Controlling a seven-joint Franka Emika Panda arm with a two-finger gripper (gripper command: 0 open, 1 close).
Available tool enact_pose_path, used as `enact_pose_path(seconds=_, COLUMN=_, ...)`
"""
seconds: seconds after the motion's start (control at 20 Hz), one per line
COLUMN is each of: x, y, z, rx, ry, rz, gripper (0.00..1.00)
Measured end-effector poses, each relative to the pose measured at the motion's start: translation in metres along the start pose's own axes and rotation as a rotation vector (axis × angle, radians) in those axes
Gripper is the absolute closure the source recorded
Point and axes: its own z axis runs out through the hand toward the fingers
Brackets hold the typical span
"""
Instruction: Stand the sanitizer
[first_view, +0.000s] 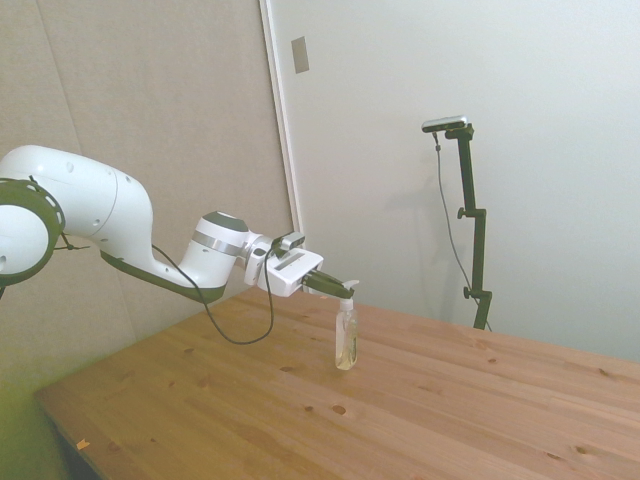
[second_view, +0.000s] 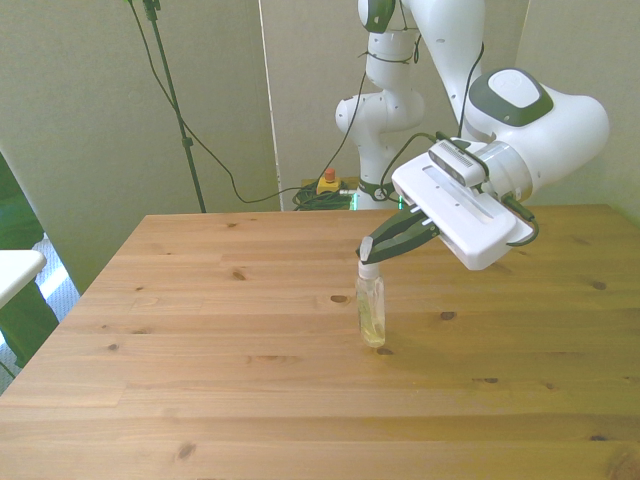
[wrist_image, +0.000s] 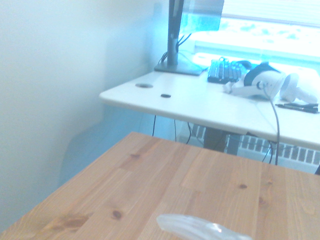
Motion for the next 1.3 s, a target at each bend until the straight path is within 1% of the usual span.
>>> enact_pose_path(seconds=0.2, x=0.011, y=-0.011, z=0.014, rx=0.003, ry=0.035, rz=0.024, gripper=1.00)
enact_pose_path(seconds=0.55, x=-0.011, y=-0.007, z=0.030, rx=0.008, ry=0.073, rz=-0.003, gripper=1.00)
enact_pose_path(seconds=0.85, x=-0.027, y=-0.001, z=0.040, rx=0.014, ry=0.073, rz=-0.023, gripper=1.00)
enact_pose_path(seconds=0.9, x=-0.028, y=0.000, z=0.041, rx=0.014, ry=0.072, rz=-0.026, gripper=0.00)
enact_pose_path(seconds=1.3, x=-0.030, y=-0.002, z=0.043, rx=0.024, ry=0.049, rz=-0.021, gripper=0.00)
